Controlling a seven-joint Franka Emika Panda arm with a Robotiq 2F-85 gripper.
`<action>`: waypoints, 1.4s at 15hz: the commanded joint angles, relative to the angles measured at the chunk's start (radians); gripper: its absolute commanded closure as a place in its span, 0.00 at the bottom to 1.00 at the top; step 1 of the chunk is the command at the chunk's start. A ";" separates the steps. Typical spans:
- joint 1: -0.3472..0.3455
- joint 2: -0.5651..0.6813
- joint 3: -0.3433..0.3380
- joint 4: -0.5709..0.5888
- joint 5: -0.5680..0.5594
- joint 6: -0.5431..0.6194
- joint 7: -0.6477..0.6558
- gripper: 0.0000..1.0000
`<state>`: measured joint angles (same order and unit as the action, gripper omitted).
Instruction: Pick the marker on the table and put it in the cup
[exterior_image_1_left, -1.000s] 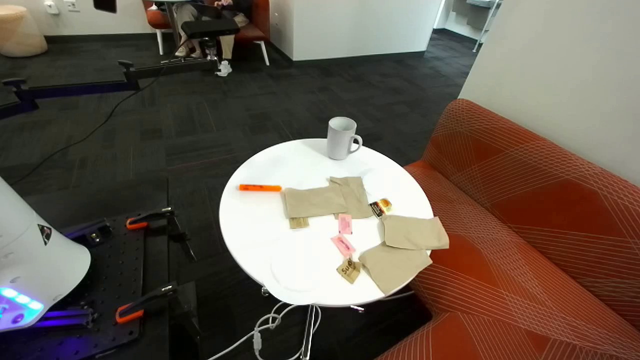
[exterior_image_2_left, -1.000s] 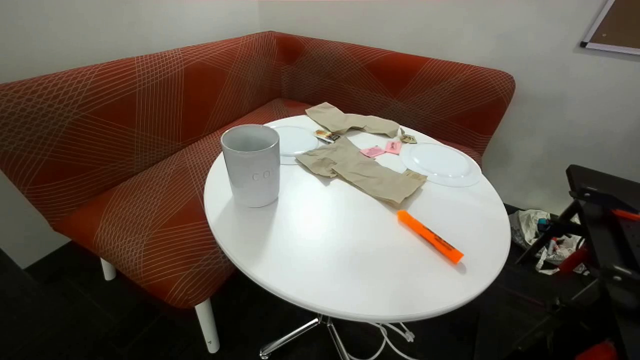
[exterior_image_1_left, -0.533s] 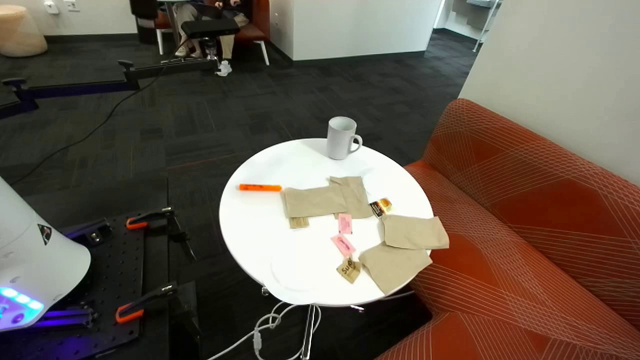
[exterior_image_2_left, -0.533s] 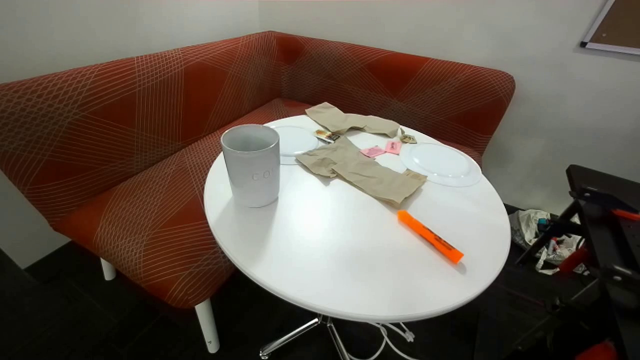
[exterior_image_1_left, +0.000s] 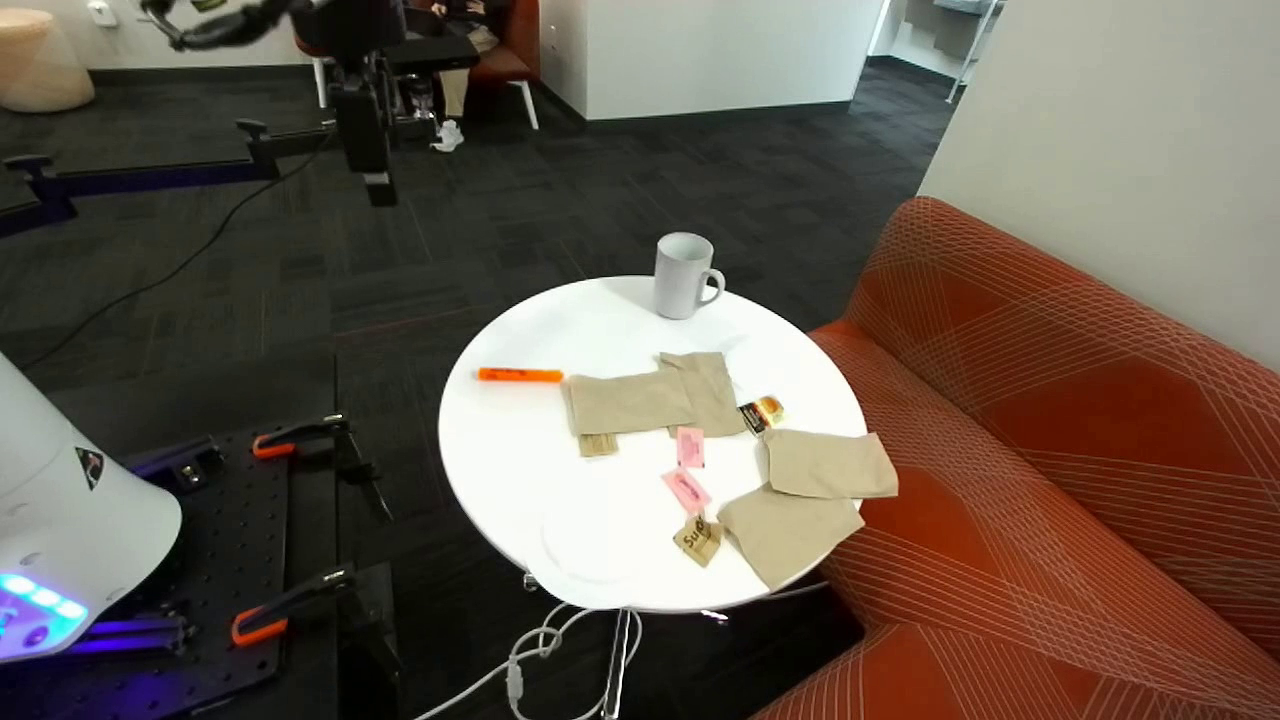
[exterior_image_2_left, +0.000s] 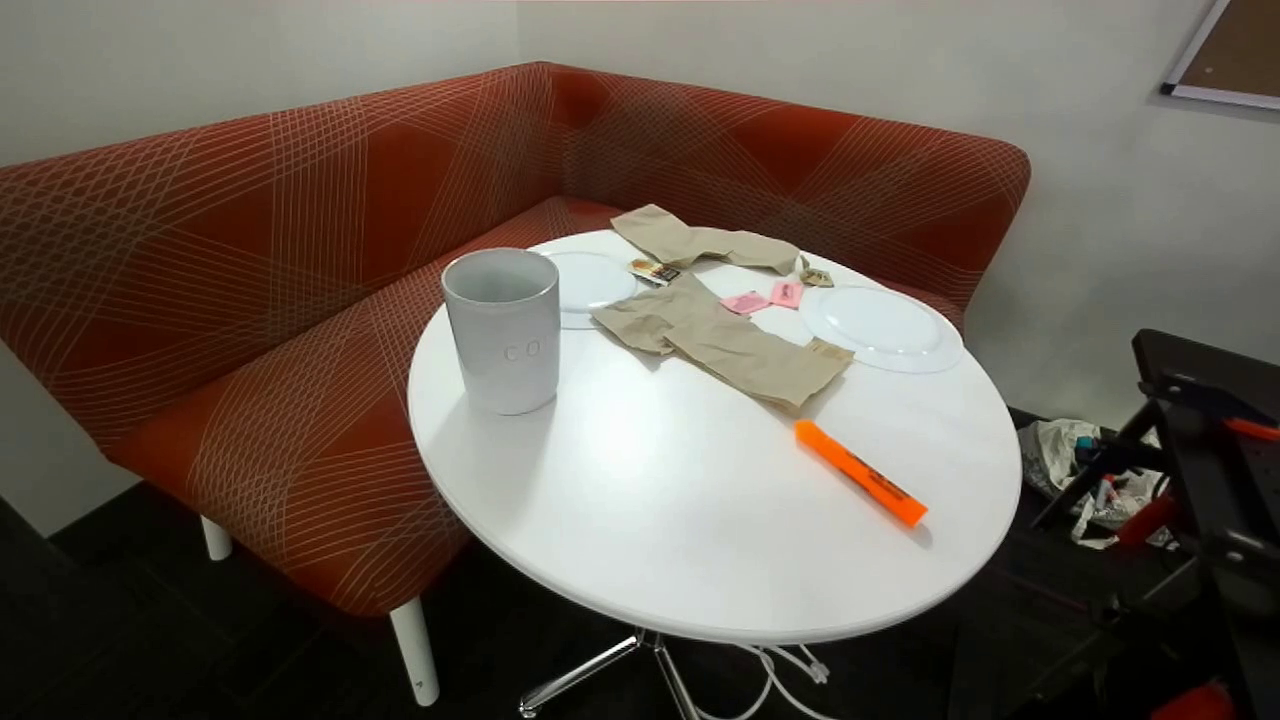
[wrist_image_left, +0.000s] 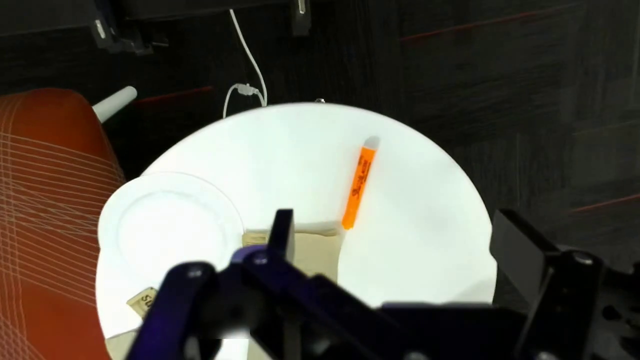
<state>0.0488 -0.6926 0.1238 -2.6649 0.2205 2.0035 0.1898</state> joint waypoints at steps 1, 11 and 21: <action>0.011 0.016 0.043 -0.111 0.017 0.179 0.068 0.00; 0.083 0.404 0.053 -0.117 0.061 0.566 0.089 0.00; 0.081 0.780 0.043 -0.011 -0.056 0.836 0.230 0.00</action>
<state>0.1272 -0.0166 0.1751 -2.7261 0.2297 2.7767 0.3295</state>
